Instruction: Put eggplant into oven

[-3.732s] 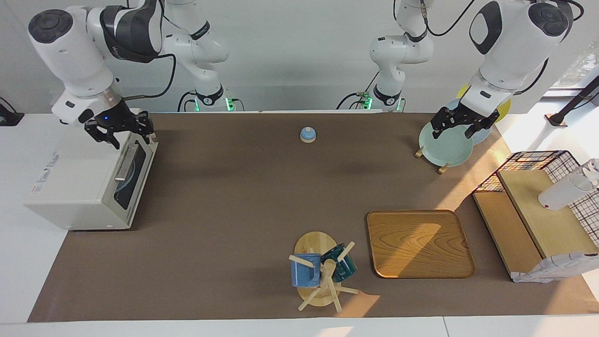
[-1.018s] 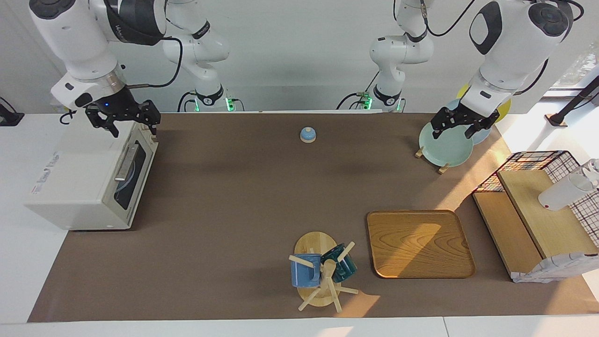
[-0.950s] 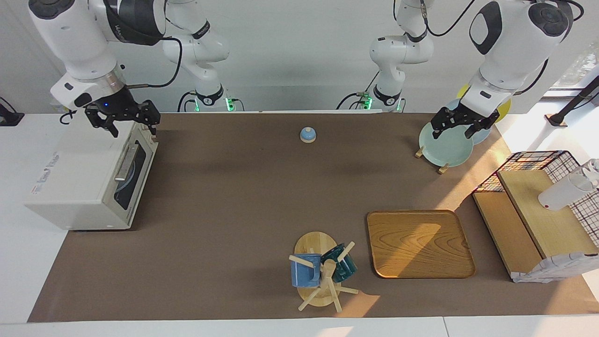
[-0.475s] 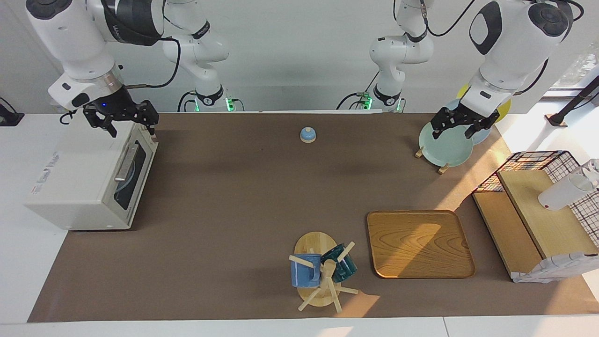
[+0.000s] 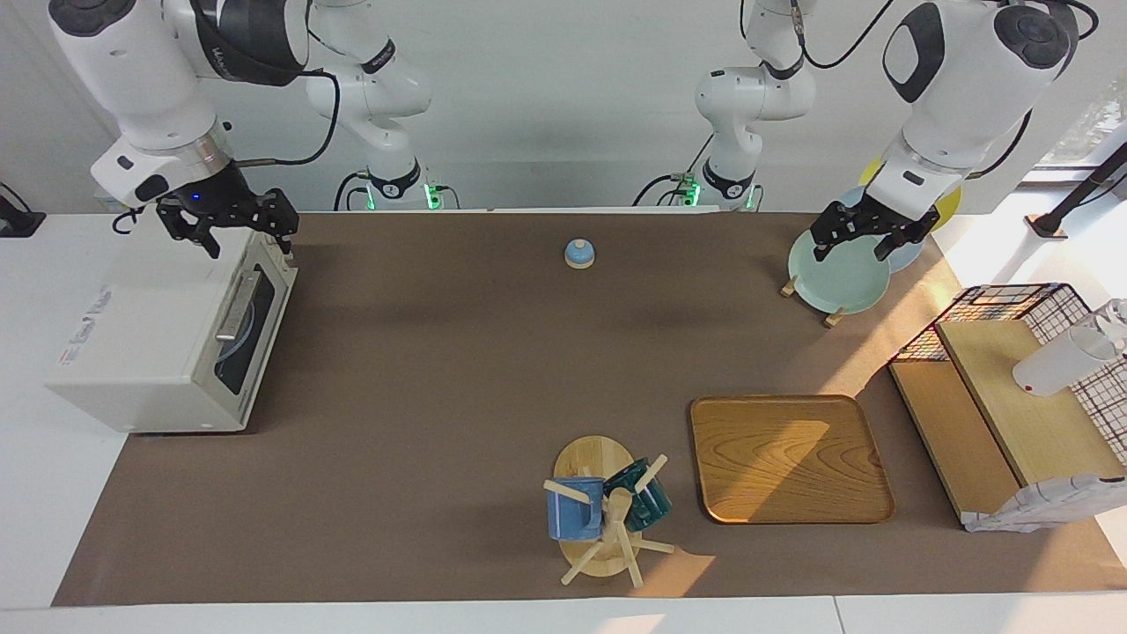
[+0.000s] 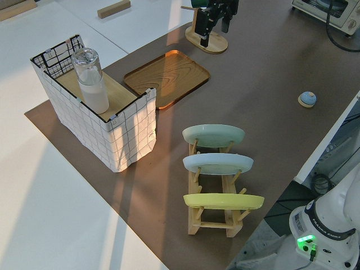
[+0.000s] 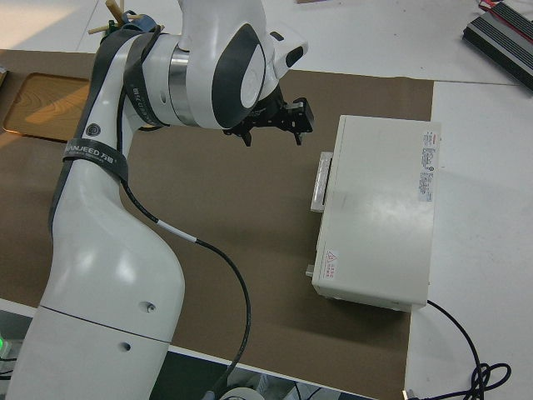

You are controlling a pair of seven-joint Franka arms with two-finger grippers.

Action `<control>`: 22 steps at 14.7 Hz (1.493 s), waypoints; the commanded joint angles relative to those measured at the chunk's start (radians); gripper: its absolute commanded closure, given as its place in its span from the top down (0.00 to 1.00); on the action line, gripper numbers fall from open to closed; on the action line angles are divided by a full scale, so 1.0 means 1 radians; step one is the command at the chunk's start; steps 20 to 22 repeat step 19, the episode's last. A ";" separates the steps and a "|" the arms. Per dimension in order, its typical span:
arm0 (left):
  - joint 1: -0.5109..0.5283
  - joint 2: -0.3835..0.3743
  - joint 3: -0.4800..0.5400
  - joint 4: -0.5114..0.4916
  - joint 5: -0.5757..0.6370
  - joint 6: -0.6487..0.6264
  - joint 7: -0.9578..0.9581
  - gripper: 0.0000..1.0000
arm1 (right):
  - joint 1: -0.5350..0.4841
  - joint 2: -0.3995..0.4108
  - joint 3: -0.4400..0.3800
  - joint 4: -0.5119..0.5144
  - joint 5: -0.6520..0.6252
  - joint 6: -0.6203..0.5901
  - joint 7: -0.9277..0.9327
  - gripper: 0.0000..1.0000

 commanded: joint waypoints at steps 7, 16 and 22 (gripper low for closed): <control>0.018 -0.007 -0.013 0.004 -0.002 -0.007 0.004 1.00 | -0.007 -0.010 -0.005 -0.010 0.019 -0.006 0.012 1.00; 0.018 -0.007 -0.013 0.004 -0.002 -0.007 0.004 1.00 | -0.010 -0.012 -0.001 0.010 0.094 -0.011 0.006 1.00; 0.018 -0.007 -0.013 0.004 -0.002 -0.007 0.006 1.00 | -0.007 -0.012 0.002 0.010 0.095 -0.011 0.001 1.00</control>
